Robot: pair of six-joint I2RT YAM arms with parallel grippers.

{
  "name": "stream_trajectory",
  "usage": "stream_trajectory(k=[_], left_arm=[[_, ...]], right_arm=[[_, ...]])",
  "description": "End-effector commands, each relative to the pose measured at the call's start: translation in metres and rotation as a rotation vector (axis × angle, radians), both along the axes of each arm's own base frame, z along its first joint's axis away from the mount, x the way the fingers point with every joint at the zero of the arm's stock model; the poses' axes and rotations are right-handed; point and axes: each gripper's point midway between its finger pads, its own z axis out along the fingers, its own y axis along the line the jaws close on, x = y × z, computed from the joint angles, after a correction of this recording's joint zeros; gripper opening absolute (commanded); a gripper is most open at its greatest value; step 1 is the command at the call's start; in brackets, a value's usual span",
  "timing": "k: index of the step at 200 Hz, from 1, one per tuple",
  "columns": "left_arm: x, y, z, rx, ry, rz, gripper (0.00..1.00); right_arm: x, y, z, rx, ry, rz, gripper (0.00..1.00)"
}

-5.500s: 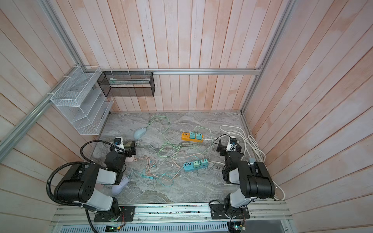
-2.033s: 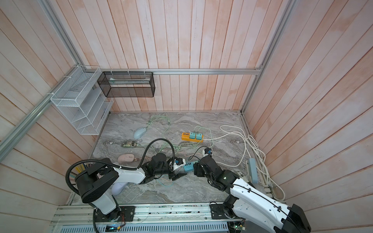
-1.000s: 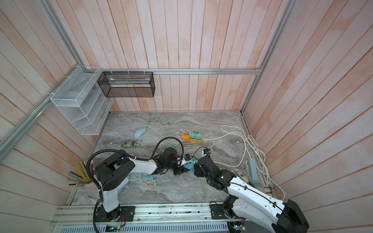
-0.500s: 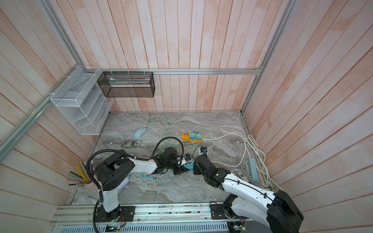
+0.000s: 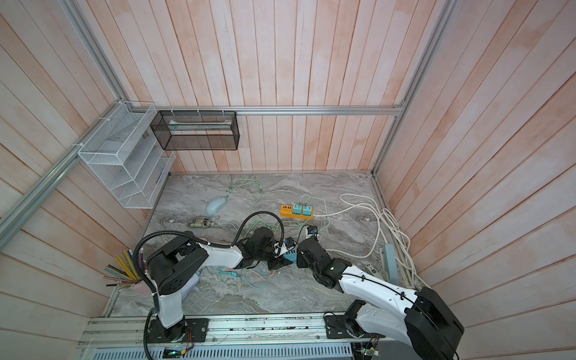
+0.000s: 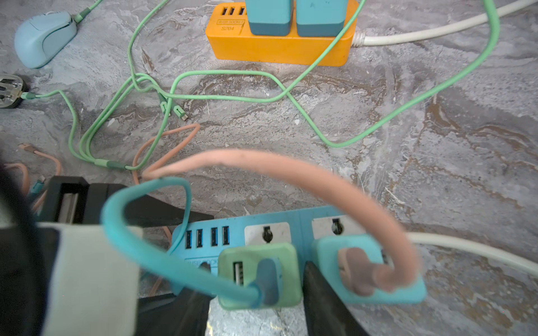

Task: Unplug the wireless mouse
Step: Remove the plug from the socket.

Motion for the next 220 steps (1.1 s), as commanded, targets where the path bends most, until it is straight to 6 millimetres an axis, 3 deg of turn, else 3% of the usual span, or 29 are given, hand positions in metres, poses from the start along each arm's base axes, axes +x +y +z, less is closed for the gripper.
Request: stream_trajectory(k=[1, 28, 42, 121, 161, 190, 220], left_arm=[[-0.001, -0.006, -0.001, -0.002, 0.007, -0.021, 0.51], [-0.001, -0.007, -0.001, 0.0, 0.01, -0.022, 0.51], [-0.001, -0.006, -0.001, 0.001, 0.011, -0.022, 0.51], [-0.002, -0.007, -0.004, 0.01, 0.017, -0.025, 0.51], [-0.001, -0.007, 0.001, 0.001, 0.006, -0.017, 0.52], [0.002, 0.0, 0.024, -0.065, -0.049, 0.018, 0.61], [-0.002, 0.012, 0.078, -0.224, -0.126, 0.053, 0.69]], right_arm=[[0.002, -0.002, -0.004, -0.014, -0.018, -0.009, 0.47], [0.003, -0.003, -0.001, -0.012, -0.024, -0.012, 0.27], [0.003, -0.002, 0.003, -0.007, -0.03, -0.011, 0.22], [0.003, -0.003, 0.043, 0.054, -0.12, 0.003, 0.19], [-0.002, 0.0, 0.04, 0.059, -0.098, 0.029, 0.18], [-0.016, 0.011, 0.037, 0.089, -0.047, 0.126, 0.18], [-0.031, 0.013, 0.051, 0.118, -0.033, 0.193, 0.18]])
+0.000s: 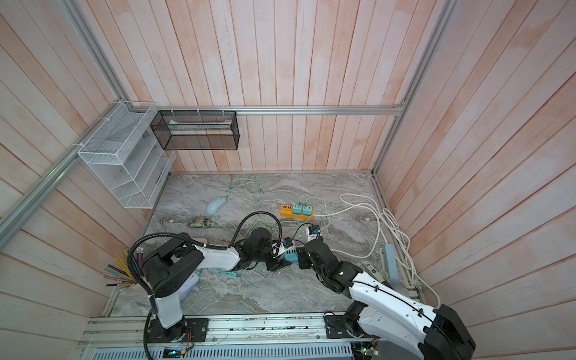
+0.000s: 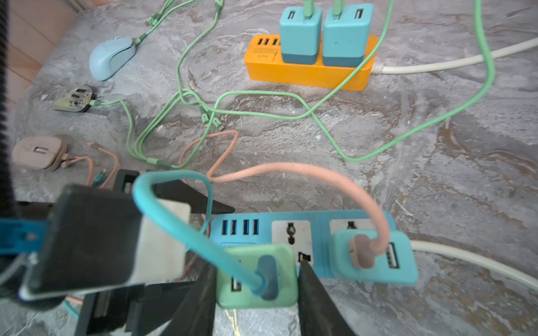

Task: Unplug the wireless mouse
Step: Remove the plug from the socket, then remove the power cord from the plug.

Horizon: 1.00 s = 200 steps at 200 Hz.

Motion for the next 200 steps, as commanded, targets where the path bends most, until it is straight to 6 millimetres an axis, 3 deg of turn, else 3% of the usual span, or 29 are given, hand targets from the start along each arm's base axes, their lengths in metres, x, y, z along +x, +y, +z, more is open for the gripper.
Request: stream_trajectory(k=[1, 27, 56, 76, 104, 145, 171, 200], left_arm=[[0.003, 0.001, 0.062, -0.185, -0.108, 0.027, 0.7], [-0.015, 0.015, 0.104, -0.353, -0.16, -0.007, 0.76], [-0.027, 0.024, 0.12, -0.426, -0.166, -0.042, 0.76], [-0.032, 0.033, 0.137, -0.504, -0.184, -0.056, 0.76], [-0.06, 0.053, 0.164, -0.658, -0.232, -0.151, 0.75], [-0.08, 0.061, 0.176, -0.722, -0.265, -0.223, 0.71], [-0.069, 0.056, 0.168, -0.681, -0.254, -0.185, 0.63], [-0.055, 0.047, 0.156, -0.606, -0.266, -0.112, 0.62]], right_arm=[[-0.014, 0.007, 0.019, 0.033, 0.005, 0.086, 0.18], [-0.021, 0.002, 0.035, 0.049, -0.001, 0.093, 0.17], [-0.024, 0.001, 0.051, 0.063, -0.005, 0.103, 0.17], [-0.027, 0.008, 0.074, 0.124, -0.035, 0.135, 0.17], [-0.033, 0.022, 0.097, 0.207, -0.049, 0.204, 0.17], [-0.034, 0.038, 0.104, 0.279, -0.024, 0.236, 0.16], [-0.031, 0.049, 0.096, 0.33, 0.006, 0.238, 0.16], [-0.029, 0.064, 0.097, 0.416, 0.026, 0.261, 0.15]])
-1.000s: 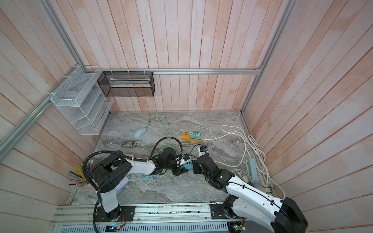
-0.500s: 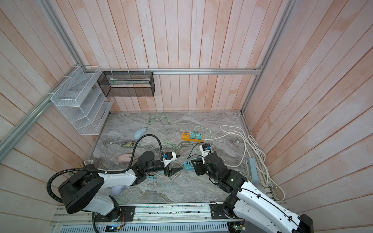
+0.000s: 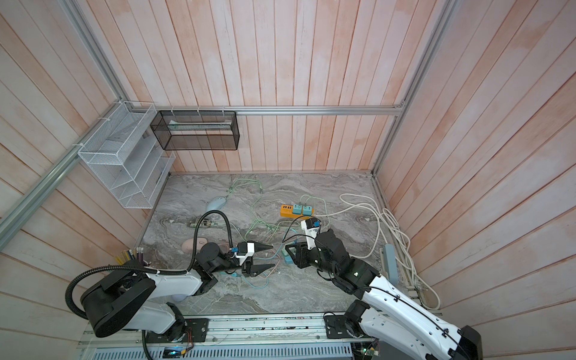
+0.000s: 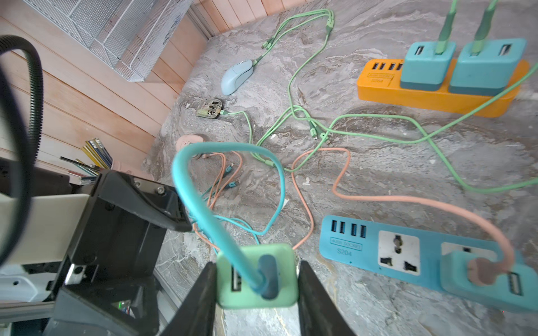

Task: Unplug the wireless mouse
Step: Remove the power cord from the plug.

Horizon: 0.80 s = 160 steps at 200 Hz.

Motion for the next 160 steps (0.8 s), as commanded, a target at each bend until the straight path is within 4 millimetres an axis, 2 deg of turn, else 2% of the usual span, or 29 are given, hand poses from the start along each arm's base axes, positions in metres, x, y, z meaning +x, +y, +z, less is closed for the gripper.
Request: stream_trajectory(k=[1, 33, 60, 91, 109, 138, 160], left_arm=[[0.012, -0.007, 0.0, 0.033, -0.027, 0.065, 0.62], [0.031, -0.011, -0.01, 0.083, 0.005, 0.151, 0.62], [0.042, -0.014, -0.019, 0.129, 0.031, 0.187, 0.62], [0.045, -0.016, -0.023, 0.144, 0.042, 0.189, 0.61], [0.046, -0.017, -0.025, 0.155, 0.045, 0.191, 0.52], [0.042, -0.019, -0.026, 0.163, 0.041, 0.162, 0.21], [0.04, -0.02, -0.027, 0.169, 0.037, 0.15, 0.1]], right_arm=[[0.0, 0.018, 0.013, 0.122, 0.007, 0.034, 0.15], [-0.001, 0.031, 0.01, 0.168, 0.039, 0.073, 0.13], [-0.002, 0.035, 0.009, 0.189, 0.05, 0.083, 0.13], [-0.004, 0.035, 0.007, 0.202, 0.06, 0.088, 0.13], [-0.004, 0.036, 0.005, 0.206, 0.066, 0.088, 0.13], [-0.004, 0.034, 0.003, 0.201, 0.067, 0.079, 0.13], [-0.002, 0.031, 0.002, 0.185, 0.063, 0.066, 0.32]])
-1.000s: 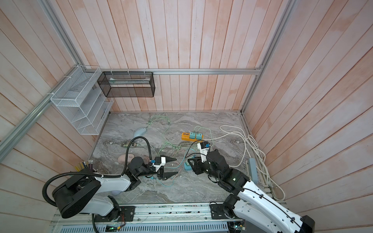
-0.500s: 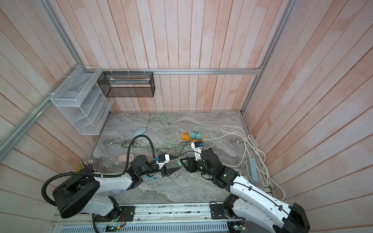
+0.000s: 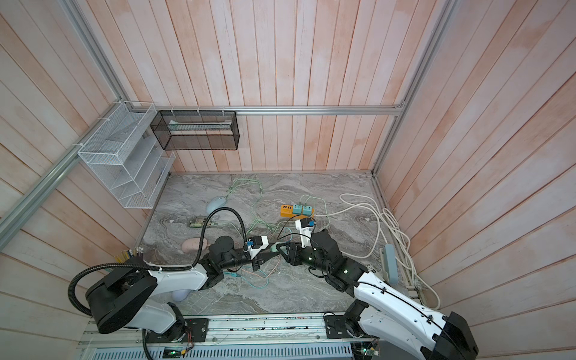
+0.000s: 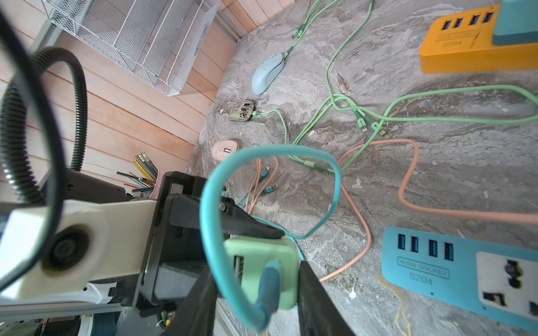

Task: Unplug the wireless mouse
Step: Remove the power cord from the plug.

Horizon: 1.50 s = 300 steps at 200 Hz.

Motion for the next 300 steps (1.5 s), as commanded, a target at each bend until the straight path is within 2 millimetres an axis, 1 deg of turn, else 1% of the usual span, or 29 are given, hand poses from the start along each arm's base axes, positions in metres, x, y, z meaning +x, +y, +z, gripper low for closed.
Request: stream_trajectory(k=[1, 16, 24, 56, 74, 87, 119, 142, 154, 162, 172, 193, 234, 247, 262, 300], left_arm=[[0.003, -0.003, 0.002, 0.006, 0.0, -0.011, 0.09], [0.003, -0.004, 0.001, 0.011, 0.002, -0.012, 0.09], [0.003, -0.004, 0.001, 0.011, 0.0, -0.011, 0.08], [0.003, -0.004, 0.0, 0.016, 0.005, -0.01, 0.08], [0.003, -0.004, 0.0, 0.015, 0.005, -0.015, 0.08], [0.002, -0.004, 0.0, 0.014, 0.005, -0.02, 0.08], [0.0, -0.005, 0.001, 0.011, 0.002, -0.03, 0.08], [0.0, -0.005, 0.001, 0.01, 0.001, -0.032, 0.08], [0.0, -0.005, 0.001, 0.011, 0.002, -0.032, 0.08], [0.0, -0.005, 0.001, 0.01, 0.001, -0.031, 0.08], [0.0, -0.005, 0.0, 0.013, 0.003, -0.029, 0.08], [0.002, -0.005, 0.0, 0.017, 0.006, -0.026, 0.08], [0.002, -0.007, -0.003, 0.027, 0.015, -0.029, 0.08], [0.002, -0.007, -0.003, 0.029, 0.016, -0.031, 0.07], [0.003, -0.008, -0.005, 0.033, 0.019, -0.032, 0.07], [0.006, -0.011, -0.014, 0.071, 0.044, -0.033, 0.04]], right_arm=[[-0.003, 0.003, 0.007, 0.012, -0.027, 0.029, 0.33], [-0.003, 0.001, 0.01, 0.004, -0.038, 0.022, 0.43], [-0.003, -0.001, 0.013, -0.002, -0.047, 0.016, 0.46], [0.002, -0.014, 0.02, -0.021, -0.069, -0.027, 0.46], [0.005, -0.021, 0.026, -0.01, -0.081, -0.05, 0.39], [0.007, -0.025, 0.028, -0.009, -0.086, -0.062, 0.38], [0.011, -0.027, 0.03, -0.009, -0.091, -0.068, 0.28], [0.013, -0.025, 0.029, -0.003, -0.086, -0.059, 0.18], [0.013, -0.024, 0.028, -0.003, -0.082, -0.056, 0.11], [0.013, -0.024, 0.027, -0.006, -0.082, -0.055, 0.04], [0.014, -0.025, 0.026, -0.013, -0.081, -0.062, 0.0], [0.018, -0.034, 0.032, -0.034, -0.099, -0.096, 0.0], [0.031, -0.072, 0.066, -0.049, -0.17, -0.213, 0.0], [0.033, -0.08, 0.073, -0.045, -0.183, -0.232, 0.0], [0.035, -0.084, 0.077, -0.043, -0.192, -0.241, 0.0], [0.036, -0.085, 0.083, -0.048, -0.205, -0.238, 0.0]])
